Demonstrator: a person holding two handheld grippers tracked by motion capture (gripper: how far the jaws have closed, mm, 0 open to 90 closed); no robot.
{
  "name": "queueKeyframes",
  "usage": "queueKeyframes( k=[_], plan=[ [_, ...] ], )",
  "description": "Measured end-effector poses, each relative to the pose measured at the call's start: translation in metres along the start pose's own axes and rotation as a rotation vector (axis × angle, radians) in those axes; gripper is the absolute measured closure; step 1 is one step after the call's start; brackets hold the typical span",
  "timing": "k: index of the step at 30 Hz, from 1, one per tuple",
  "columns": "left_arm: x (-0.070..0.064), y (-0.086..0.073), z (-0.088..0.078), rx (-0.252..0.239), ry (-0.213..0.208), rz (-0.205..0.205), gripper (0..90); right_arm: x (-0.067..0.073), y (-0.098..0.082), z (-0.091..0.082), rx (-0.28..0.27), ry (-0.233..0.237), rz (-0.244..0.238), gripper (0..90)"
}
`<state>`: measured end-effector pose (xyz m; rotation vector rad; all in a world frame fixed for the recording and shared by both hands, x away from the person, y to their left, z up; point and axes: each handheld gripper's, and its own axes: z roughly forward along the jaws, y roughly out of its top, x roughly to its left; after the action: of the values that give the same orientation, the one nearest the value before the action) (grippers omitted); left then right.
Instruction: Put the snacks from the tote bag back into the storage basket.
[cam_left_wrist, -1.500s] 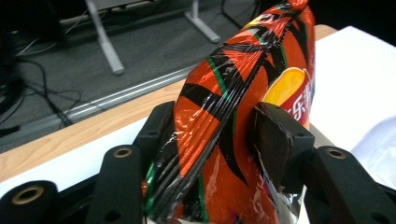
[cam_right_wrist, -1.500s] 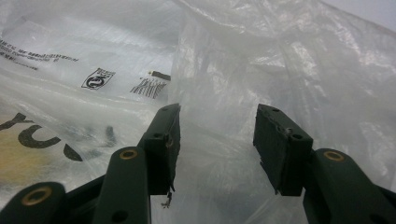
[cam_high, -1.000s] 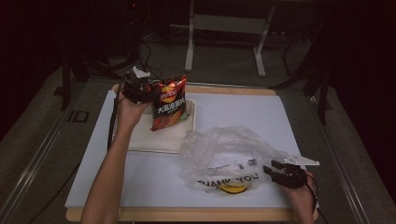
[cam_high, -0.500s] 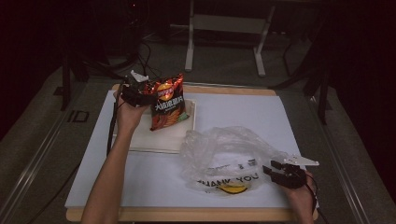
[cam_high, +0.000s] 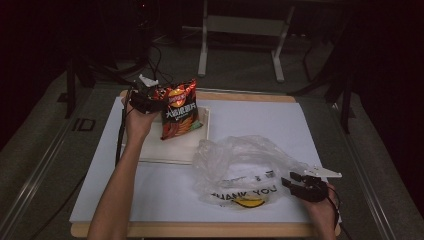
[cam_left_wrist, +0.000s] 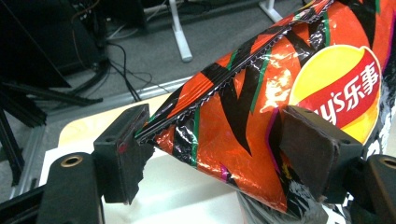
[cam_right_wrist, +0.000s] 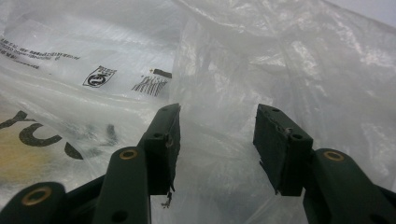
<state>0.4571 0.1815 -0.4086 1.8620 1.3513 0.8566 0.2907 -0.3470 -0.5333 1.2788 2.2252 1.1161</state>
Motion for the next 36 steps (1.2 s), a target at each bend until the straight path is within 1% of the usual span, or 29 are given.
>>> queueKeyframes(
  k=[2, 6, 8, 10, 11, 12, 13, 14, 15, 17, 19, 22, 23, 24, 25, 26, 27, 28, 29, 30, 33, 36],
  plan=[
    [-0.001, 0.0, -0.003, -0.013, -0.009, 0.007, 24.0, 0.0, 0.0, 0.0, 0.002, 0.001, -0.001, 50.8],
    [-0.003, 0.001, -0.012, -0.062, -0.028, 0.01, 22.4, 0.0, 0.0, 0.0, 0.002, -0.001, -0.003, 50.8],
    [-0.004, 0.002, -0.017, -0.079, -0.015, 0.024, 22.4, 0.0, 0.0, 0.0, 0.002, -0.001, -0.004, 50.8],
    [-0.004, 0.003, -0.02, -0.097, -0.014, 0.026, 22.4, 0.0, 0.0, 0.0, 0.002, -0.001, -0.004, 50.8],
    [-0.004, 0.002, -0.022, -0.098, -0.002, 0.032, 22.5, 0.0, 0.0, 0.0, 0.002, -0.001, -0.004, 50.8],
    [-0.005, 0.002, -0.024, -0.102, 0.02, 0.044, 22.6, 0.0, 0.0, 0.0, 0.002, -0.001, -0.004, 50.8],
    [-0.005, 0.0, -0.026, -0.119, 0.033, 0.045, 22.8, 0.0, 0.0, 0.0, 0.002, -0.001, -0.004, 50.8],
    [-0.005, -0.002, -0.028, -0.132, 0.05, 0.047, 25.2, 0.0, 0.0, 0.0, 0.002, -0.001, -0.004, 50.8],
    [-0.005, -0.004, -0.029, -0.135, 0.065, 0.052, 25.7, 0.0, 0.0, 0.0, 0.002, 0.0, -0.004, 50.8],
    [-0.006, -0.009, -0.028, -0.118, 0.074, 0.071, 27.5, 0.0, 0.0, 0.0, 0.003, 0.0, -0.005, 50.8],
    [-0.007, -0.012, -0.027, -0.099, 0.096, 0.093, 28.7, 0.001, 0.0, 0.0, 0.004, -0.001, -0.006, 50.8],
    [-0.01, -0.014, -0.027, -0.098, 0.122, 0.118, 32.9, 0.001, 0.0, 0.0, 0.004, -0.001, -0.006, 50.8],
    [-0.01, -0.014, -0.027, -0.098, 0.122, 0.118, 33.3, 0.001, 0.0, 0.0, 0.004, -0.001, -0.006, 50.8],
    [-0.013, -0.014, -0.028, -0.103, 0.145, 0.135, 33.3, 0.001, 0.0, 0.001, 0.005, -0.002, -0.007, 50.8],
    [-0.015, -0.014, -0.028, -0.105, 0.147, 0.142, 38.4, 0.001, 0.0, 0.001, 0.006, -0.002, -0.006, 50.8],
    [-0.017, -0.015, -0.028, -0.11, 0.16, 0.155, 40.6, 0.001, 0.0, 0.001, 0.006, -0.002, -0.007, 50.8],
    [-0.02, -0.015, -0.028, -0.115, 0.176, 0.179, 44.2, 0.001, 0.0, 0.001, 0.006, -0.001, -0.006, 50.8],
    [-0.024, -0.016, -0.028, -0.121, 0.194, 0.204, 44.2, 0.001, 0.0, 0.001, 0.006, -0.001, -0.006, 50.8],
    [-0.026, -0.018, -0.028, -0.14, 0.205, 0.225, 45.7, 0.001, 0.0, 0.001, 0.006, 0.0, -0.006, 50.8],
    [-0.029, -0.019, -0.029, -0.16, 0.209, 0.237, 48.6, 0.001, 0.0, 0.001, 0.006, 0.0, -0.006, 50.8],
    [-0.032, -0.023, -0.027, -0.175, 0.21, 0.25, 52.5, 0.001, 0.0, 0.001, 0.006, 0.001, -0.006, 50.8],
    [-0.032, -0.025, -0.022, -0.159, 0.217, 0.243, 52.4, 0.001, 0.0, 0.001, 0.006, 0.002, -0.007, 50.7]
  ],
)
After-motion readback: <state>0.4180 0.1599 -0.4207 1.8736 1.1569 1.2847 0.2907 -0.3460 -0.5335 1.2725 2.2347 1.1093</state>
